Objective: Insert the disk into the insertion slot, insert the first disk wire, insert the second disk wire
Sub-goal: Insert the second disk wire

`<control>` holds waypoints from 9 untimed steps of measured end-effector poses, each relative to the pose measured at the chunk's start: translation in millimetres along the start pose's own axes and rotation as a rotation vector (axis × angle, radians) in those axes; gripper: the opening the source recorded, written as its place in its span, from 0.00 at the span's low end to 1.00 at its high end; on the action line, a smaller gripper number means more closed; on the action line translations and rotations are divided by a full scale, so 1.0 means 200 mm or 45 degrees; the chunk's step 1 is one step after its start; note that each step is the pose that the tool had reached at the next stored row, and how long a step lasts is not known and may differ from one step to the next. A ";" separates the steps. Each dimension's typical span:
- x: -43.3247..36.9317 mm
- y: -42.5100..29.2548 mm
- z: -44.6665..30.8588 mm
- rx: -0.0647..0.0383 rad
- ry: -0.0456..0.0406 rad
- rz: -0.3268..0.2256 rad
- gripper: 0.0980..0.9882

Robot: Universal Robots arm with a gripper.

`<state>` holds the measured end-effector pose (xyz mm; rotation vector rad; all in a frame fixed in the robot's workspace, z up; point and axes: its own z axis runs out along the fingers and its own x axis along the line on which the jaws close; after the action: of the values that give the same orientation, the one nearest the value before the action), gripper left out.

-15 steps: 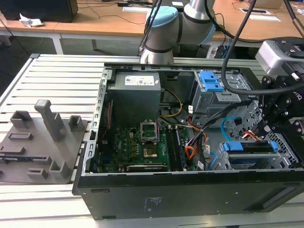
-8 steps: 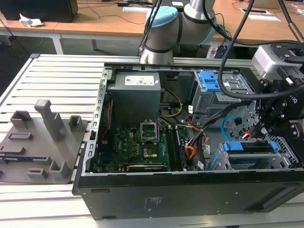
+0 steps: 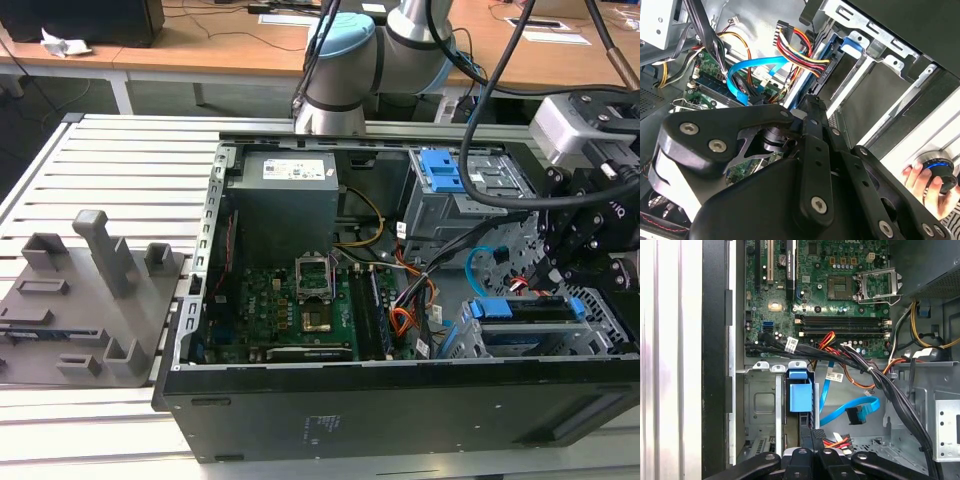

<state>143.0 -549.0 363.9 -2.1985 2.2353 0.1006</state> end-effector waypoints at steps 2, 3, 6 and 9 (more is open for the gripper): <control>0.000 0.001 0.000 0.000 0.000 0.000 0.01; 0.000 0.001 0.001 0.000 0.000 0.000 0.01; 0.000 0.001 0.001 0.000 0.000 0.000 0.08; 0.000 0.002 0.001 0.000 0.000 0.000 0.23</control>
<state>142.7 -549.0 363.6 -2.1985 2.2353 0.1006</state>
